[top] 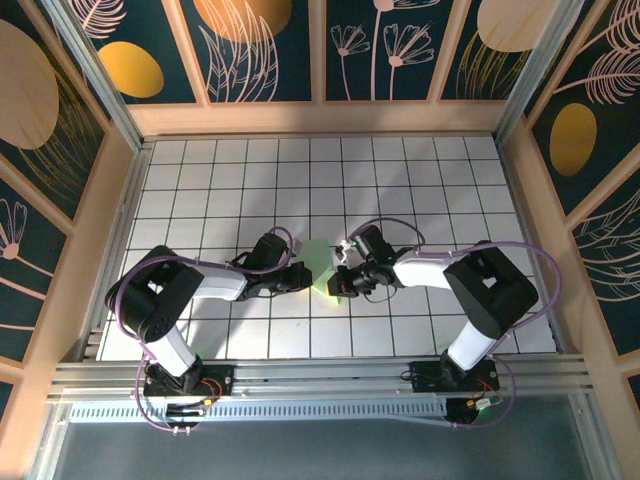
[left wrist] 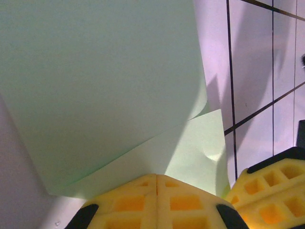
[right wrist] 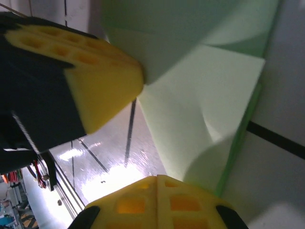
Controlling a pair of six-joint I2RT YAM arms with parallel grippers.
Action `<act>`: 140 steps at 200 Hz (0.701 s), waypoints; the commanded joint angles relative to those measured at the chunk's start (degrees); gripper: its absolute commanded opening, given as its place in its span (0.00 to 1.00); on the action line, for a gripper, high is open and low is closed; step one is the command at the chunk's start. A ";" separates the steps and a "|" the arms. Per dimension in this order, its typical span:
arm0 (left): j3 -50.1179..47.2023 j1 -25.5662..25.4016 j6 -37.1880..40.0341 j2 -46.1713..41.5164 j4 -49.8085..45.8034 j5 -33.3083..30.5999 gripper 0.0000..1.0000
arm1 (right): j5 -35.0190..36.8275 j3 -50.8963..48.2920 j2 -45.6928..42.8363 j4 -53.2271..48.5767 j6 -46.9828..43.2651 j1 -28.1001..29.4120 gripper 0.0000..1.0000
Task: Fold a paper plane with a square sheet of paper (fold left side to right side)
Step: Third fold the triangle at the center of the table.
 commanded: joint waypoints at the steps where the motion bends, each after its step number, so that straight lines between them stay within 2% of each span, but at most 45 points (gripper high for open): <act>1: -0.04 -0.45 0.71 3.04 -5.76 -4.89 0.00 | -0.57 1.75 0.93 1.48 1.66 0.62 0.00; 78: 1.30 -0.73 0.36 4.16 -8.93 -6.98 0.00 | -0.10 4.15 6.45 4.80 3.50 2.84 0.00; 140: 1.50 -0.87 0.47 4.46 -9.70 -7.73 0.00 | 1.04 4.50 7.22 6.00 4.37 2.88 0.00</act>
